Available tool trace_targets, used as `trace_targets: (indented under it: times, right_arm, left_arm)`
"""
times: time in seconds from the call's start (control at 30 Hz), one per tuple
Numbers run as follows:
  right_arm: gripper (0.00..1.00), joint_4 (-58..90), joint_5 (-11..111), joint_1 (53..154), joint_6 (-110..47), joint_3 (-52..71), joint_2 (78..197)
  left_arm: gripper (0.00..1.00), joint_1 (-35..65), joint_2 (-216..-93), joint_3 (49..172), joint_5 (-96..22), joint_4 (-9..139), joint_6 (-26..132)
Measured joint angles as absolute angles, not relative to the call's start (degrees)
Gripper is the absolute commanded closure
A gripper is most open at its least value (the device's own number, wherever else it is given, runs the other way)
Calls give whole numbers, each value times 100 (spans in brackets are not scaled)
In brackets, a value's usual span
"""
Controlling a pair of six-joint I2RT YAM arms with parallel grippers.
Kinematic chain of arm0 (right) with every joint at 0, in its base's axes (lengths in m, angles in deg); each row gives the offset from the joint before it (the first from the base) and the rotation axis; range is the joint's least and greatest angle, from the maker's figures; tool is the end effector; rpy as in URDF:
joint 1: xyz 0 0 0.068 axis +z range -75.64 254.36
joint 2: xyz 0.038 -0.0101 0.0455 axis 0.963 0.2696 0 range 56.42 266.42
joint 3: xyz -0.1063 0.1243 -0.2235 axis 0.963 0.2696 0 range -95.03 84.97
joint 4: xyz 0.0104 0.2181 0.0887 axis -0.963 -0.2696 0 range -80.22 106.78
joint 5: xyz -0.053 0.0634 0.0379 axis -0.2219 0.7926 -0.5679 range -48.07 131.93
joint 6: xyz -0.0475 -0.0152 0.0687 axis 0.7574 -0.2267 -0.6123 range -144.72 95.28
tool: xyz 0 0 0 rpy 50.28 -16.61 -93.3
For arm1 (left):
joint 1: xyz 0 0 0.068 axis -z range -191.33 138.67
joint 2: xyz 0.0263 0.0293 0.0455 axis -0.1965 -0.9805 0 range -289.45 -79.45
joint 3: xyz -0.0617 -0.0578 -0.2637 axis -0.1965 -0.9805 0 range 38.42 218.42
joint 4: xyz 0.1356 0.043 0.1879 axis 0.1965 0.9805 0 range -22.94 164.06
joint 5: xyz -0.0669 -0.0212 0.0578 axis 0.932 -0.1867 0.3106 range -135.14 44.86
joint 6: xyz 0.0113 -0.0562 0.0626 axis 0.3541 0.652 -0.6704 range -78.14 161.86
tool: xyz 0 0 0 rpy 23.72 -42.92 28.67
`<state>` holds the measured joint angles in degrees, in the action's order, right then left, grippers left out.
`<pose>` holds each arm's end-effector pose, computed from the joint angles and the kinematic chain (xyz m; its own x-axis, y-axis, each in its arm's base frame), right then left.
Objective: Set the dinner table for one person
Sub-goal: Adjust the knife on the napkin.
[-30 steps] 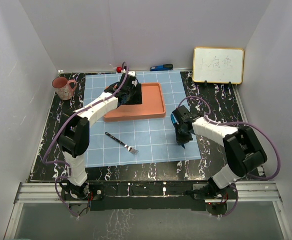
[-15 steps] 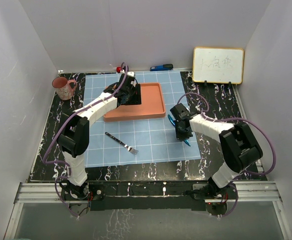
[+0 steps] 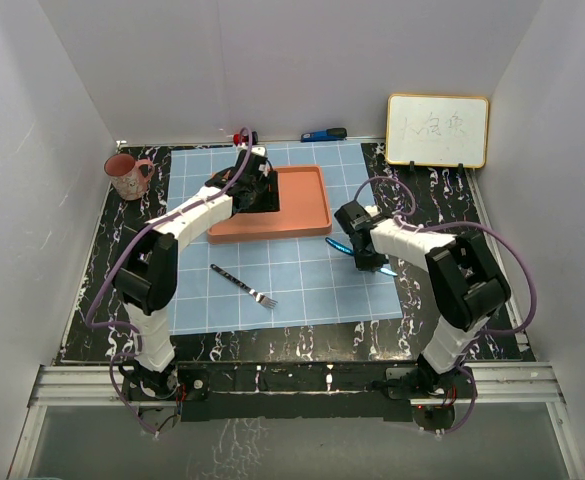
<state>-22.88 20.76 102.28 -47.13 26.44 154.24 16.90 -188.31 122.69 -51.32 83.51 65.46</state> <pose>0.2690 0.1119 0.1472 -0.9449 -0.0983 -0.3122 -0.0165 0.9669 -0.2546 0.3924 -0.2016 0.2342 -0.6897 -0.0814 -0.7195 0.1340 0.9621 -0.2373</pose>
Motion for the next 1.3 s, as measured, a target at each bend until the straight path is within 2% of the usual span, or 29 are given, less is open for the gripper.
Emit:
trace_targets:
  times: [0.73, 1.3]
  right_arm:
    - [100, -1584, 1110, 10071, -4178, 1294, 16735]
    - [100, -811, 1314, 9832, -3671, 465, 17413]
  left_arm:
    - [41, 1637, -18588, 12087, -5108, 8307, 6546]
    - [41, 1616, -18588, 12087, -5005, 8290, 6526]
